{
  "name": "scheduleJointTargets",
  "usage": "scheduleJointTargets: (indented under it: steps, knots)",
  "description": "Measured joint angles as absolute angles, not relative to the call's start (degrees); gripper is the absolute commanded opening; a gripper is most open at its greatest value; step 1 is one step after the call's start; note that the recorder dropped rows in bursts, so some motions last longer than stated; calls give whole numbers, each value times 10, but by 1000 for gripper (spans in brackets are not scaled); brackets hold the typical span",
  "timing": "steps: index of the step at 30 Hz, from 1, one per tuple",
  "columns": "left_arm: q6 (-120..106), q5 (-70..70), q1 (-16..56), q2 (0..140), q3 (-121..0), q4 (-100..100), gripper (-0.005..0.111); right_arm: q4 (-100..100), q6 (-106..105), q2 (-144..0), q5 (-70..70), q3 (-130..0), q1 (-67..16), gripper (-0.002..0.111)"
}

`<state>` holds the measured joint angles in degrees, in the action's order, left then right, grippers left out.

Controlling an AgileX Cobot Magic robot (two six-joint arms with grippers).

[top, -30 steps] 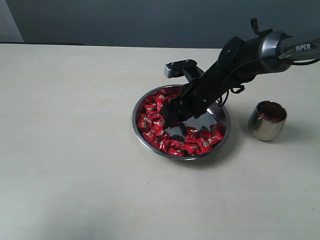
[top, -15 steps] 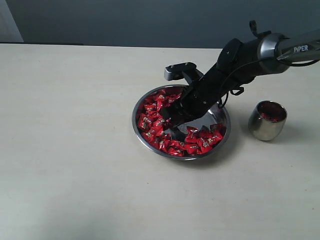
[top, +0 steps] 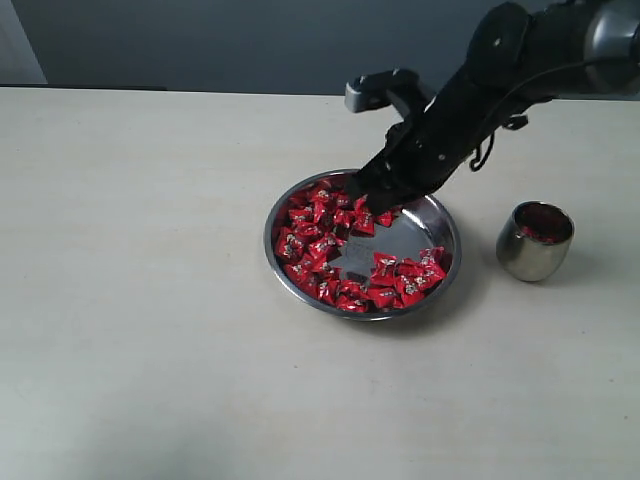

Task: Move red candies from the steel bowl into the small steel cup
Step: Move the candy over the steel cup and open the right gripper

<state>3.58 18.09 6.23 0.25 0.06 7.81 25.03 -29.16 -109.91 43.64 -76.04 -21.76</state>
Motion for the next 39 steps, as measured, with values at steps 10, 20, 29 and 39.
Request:
scheduleJointTargets:
  steps: [10,20,29,39]
  knots:
    - [36,181,62,2,1,78,0,139,-173,-965,533,-760,-120,-1]
    - [36,181,62,2,1,78,0,110,-139,-930,566,-702,-66,-1]
    - [36,181,62,2,1,78,0,75,-100,-954,529,-659,-66,-1]
    - [36,181,62,2,1,78,0,0,-35,-958,498,-654,-66,-1]
